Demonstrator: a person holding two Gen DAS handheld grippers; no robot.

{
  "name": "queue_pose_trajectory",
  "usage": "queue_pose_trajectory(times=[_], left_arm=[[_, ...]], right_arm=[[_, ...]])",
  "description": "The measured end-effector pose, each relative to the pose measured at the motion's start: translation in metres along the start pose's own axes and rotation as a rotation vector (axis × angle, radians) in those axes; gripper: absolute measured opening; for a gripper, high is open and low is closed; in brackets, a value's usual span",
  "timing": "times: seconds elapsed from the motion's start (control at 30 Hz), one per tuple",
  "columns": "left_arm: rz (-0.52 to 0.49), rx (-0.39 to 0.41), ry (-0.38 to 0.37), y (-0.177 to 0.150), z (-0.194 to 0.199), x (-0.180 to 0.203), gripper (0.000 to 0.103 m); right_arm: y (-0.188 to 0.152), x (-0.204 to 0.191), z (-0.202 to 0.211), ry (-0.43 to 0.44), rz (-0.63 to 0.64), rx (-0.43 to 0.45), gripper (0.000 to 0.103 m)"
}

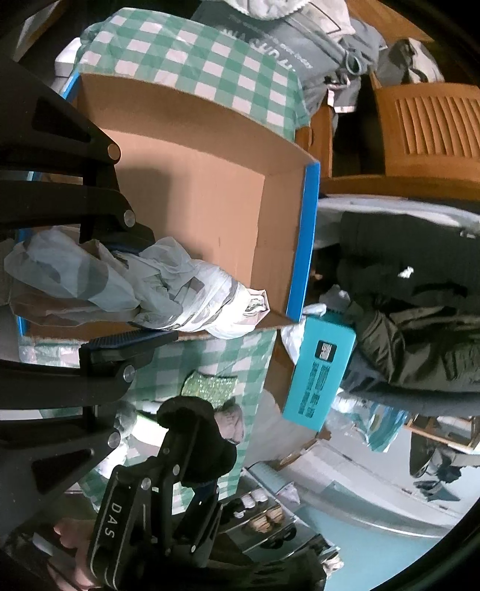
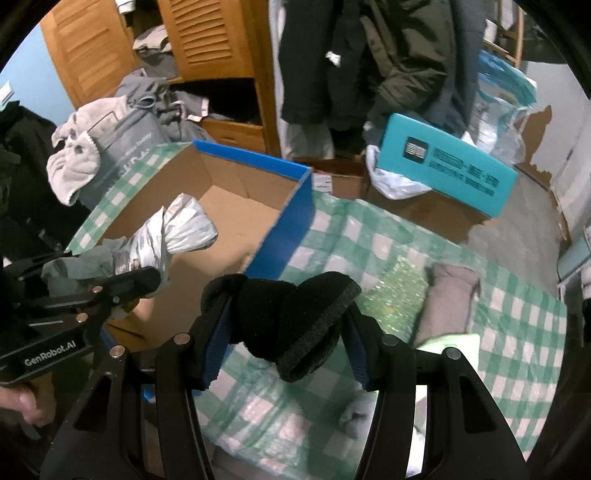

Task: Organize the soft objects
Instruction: 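Carry the striped sock with the left gripper while the right gripper carries the black sock to the box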

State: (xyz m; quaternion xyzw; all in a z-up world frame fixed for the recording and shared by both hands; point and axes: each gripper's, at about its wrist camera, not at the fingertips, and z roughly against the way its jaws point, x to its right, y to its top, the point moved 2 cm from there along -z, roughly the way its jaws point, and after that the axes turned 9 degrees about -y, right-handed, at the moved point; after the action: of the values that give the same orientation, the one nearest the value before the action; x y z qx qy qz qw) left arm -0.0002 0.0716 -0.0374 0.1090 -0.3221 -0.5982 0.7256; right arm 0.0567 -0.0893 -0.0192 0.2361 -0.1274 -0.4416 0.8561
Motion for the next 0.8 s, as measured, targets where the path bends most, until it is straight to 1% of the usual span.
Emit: queue_pose_trajectory(times=[0.53, 0.67, 0.8], left_arm=[[0.116, 0.003, 0.038, -0.004, 0.004, -0.067, 0.034], [0.136, -0.011, 0.056, -0.007, 0.0, -0.077, 0.034], [0.154, -0.021, 0.053, -0.008, -0.005, -0.085, 0.035]], right_arm=[[0.028, -0.066, -0.033, 0.058, 0.105, -0.035, 0.055], [0.029, -0.08, -0.044, 0.071, 0.128, -0.06, 0.055], [0.031, -0.088, -0.053, 0.074, 0.145, -0.079, 0.055]])
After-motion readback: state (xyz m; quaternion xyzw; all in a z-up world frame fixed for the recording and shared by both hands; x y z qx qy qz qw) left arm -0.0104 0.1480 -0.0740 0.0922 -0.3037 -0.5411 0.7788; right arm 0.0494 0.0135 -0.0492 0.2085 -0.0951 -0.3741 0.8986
